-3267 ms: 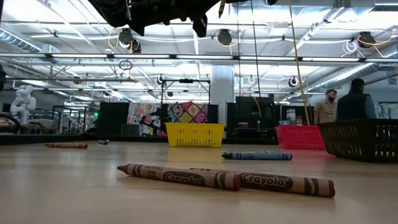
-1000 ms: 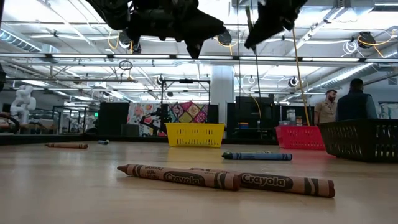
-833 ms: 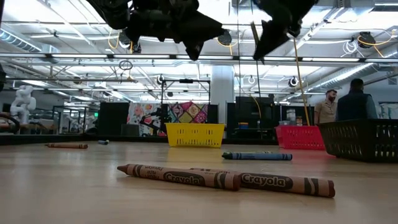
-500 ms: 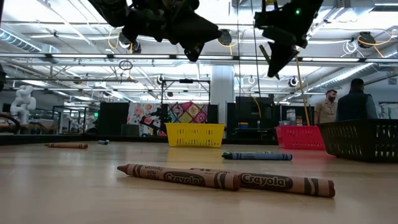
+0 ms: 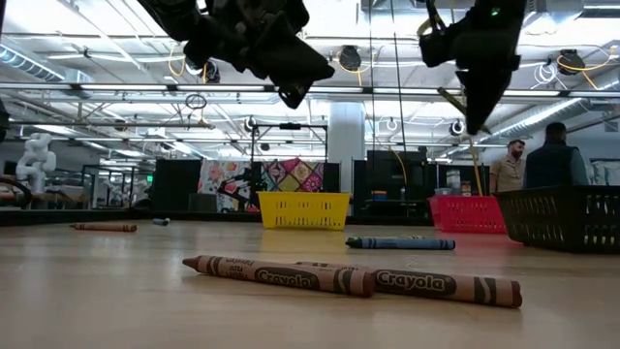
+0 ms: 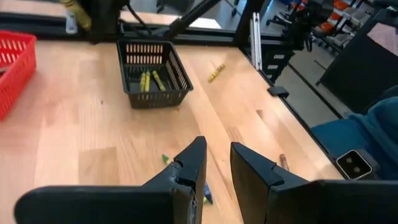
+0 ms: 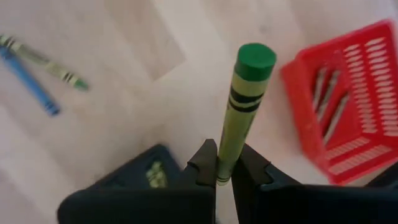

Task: Sort crayons
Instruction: Put the green crayon into the black bin

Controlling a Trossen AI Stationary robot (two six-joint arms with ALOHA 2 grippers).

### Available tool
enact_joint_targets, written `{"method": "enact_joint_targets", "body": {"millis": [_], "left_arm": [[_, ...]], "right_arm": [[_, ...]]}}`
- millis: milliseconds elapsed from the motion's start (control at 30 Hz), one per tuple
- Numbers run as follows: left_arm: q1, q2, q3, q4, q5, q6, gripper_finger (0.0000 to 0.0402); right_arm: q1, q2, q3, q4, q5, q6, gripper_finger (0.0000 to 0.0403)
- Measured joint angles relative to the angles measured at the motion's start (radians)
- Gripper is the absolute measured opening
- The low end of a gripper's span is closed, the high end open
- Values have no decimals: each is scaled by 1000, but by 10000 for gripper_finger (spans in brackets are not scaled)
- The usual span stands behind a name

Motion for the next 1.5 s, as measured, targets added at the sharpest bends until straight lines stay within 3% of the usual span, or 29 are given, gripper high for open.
{"method": "enact_joint_targets", "body": {"millis": [500,800,1000,1300,1500], "left_arm": [[-44,-1,0,-125,0,2,77],[-75,-1,0,-235,-1,3,77],[-99,-1,0,-328,-15,3,77],[-154,-1,0,-471,-33,0,77],[-181,-1,0,-567,-138,0,77]], "right_arm": [[182,0,-3,-107,-83,210,5],[274,-1,-181,-71,-136,339,5],[299,-1,-264,30,-210,345,6],[323,0,-312,78,-235,344,6],[326,0,-329,103,-263,319,6]]}}
